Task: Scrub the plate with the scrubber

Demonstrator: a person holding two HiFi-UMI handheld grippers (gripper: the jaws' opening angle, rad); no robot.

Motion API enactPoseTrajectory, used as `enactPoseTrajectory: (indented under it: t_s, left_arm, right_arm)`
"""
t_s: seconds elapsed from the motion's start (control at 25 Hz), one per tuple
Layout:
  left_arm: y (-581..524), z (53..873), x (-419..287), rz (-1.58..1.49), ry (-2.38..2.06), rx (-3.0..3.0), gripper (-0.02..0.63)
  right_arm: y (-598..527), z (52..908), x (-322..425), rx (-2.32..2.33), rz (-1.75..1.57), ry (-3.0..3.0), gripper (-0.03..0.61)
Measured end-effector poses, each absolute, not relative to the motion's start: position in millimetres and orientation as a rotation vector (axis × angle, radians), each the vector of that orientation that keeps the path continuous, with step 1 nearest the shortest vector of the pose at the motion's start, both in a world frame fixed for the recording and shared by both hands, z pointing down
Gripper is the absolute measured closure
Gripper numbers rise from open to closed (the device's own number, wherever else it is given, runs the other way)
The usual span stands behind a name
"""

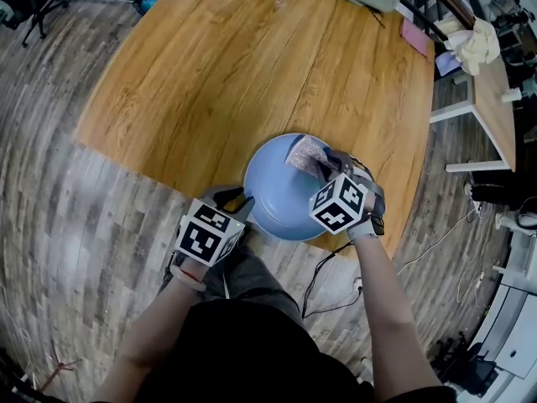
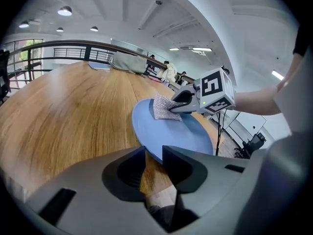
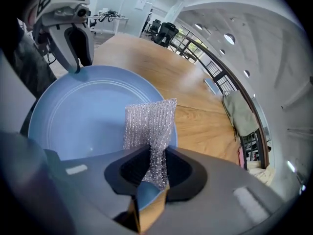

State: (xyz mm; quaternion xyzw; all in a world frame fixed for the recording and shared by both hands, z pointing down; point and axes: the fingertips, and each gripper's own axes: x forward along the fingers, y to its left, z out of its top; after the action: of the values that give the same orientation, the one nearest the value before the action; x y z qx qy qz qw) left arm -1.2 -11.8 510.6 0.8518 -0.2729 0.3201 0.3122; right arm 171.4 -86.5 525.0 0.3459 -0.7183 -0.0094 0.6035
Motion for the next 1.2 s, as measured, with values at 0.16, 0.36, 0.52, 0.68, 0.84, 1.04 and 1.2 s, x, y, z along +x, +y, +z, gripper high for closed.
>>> enactPoseTrajectory:
  t_s: [0.16,0.36,0.52,0.68,0.84,1.04,1.2]
  left_arm:
    - [-12,510,-2,0.849,-0.727,2.246,0.508]
    - [-13,511,-1,0.849,-0.734,2.248,0.508]
    - [-14,511,-2,0.847,-0.741,2.251,0.508]
    - [-14,510,-1,0.846,-0.741,2.255,0.508]
    - [-13,512,0,0.846,-0.740,2.253,0.508]
    - [-13,511,0,0.844,-0.734,2.252,0.508]
    - [-13,511,0,0.851,-0.727,2.247,0.508]
  right_arm:
    - [-65,525,177,0.796,-0.002,-1.643,0.492]
    - [-32,527,169,0.737,-0.005,-1.632,0.494]
    - [-11,528,153,0.666,-0.025,-1.628,0.494]
    - [5,529,133,0.599,-0.017,-1.641,0.494]
    - [17,532,111,0.521,-0.027,-1.660,0.494]
    - [14,533,94,0.464,-0.079,-1.663,0.492]
    - [0,532,82,0.409,-0.212,-1.644,0.492]
